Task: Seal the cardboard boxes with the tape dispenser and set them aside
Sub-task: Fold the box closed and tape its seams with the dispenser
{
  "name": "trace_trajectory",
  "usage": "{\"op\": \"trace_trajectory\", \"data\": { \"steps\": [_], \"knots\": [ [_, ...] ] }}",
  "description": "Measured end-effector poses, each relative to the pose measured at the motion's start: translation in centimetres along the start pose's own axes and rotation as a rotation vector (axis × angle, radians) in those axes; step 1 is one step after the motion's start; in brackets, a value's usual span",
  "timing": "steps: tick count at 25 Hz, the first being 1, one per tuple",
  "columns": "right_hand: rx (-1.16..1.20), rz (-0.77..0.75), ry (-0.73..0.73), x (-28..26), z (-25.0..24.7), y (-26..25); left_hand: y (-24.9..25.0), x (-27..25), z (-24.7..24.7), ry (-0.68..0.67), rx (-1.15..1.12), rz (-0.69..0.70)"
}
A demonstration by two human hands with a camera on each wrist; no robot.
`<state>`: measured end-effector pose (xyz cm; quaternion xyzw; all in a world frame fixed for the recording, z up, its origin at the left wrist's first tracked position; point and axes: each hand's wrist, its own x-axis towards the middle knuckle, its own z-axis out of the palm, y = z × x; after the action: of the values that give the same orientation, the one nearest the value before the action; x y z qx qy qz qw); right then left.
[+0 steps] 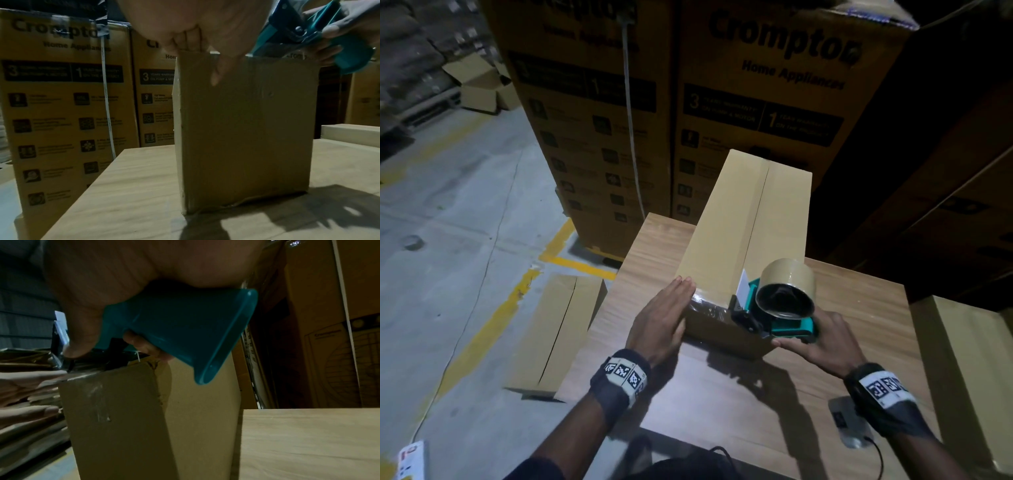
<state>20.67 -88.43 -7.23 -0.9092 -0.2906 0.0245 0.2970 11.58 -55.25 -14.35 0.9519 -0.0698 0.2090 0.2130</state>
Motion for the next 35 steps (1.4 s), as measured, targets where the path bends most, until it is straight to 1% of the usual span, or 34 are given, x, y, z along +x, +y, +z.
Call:
{"op": "trace_trajectory", "data": {
  "steps": [4,8,13,16,19,22,25,27,29,31,35],
  "knots": [
    [0.066,-0.026,0.01,0.1,-0.8,-1.0,-0.3,1.0,-0.2,-0.018,0.091,0.009],
    [0.049,-0.074,0.039,0.0,-2.4,-1.1,-0.5,0.8,-0.5,-0.053,0.139,0.014],
    [-0.013,-0.09,0.058,-2.2,-5.3,0.2,-0.3,1.0,-0.4,-0.084,0.163,-0.008],
    [-0.049,-0.055,0.043,-4.1,-6.7,2.0,-0.3,0.9,-0.2,-0.096,0.141,-0.022],
    [-0.113,-0.02,0.055,-5.6,-6.2,4.1,-0.2,1.0,-0.2,-0.107,0.14,-0.022],
    [-0.14,-0.009,0.072,-6.1,-4.6,5.6,0.3,0.8,-0.2,-0.083,0.14,-0.049],
    [-0.133,0.007,0.092,-6.4,-4.3,6.0,1.5,0.8,0.1,-0.056,0.148,-0.061],
    [-0.127,-0.013,0.1,-6.3,-4.1,6.2,2.9,1.1,0.9,-0.06,0.153,-0.013],
    [-0.121,-0.026,0.106,-6.2,-4.2,6.3,4.8,1.8,2.3,-0.125,0.153,0.044],
    [-0.106,-0.033,0.098,-6.2,-4.2,6.3,6.8,2.2,3.8,-0.19,0.146,0.068],
    [-0.097,-0.054,0.124,-6.4,-3.9,6.5,9.4,2.6,5.1,-0.204,0.155,0.101]
  ]
}}
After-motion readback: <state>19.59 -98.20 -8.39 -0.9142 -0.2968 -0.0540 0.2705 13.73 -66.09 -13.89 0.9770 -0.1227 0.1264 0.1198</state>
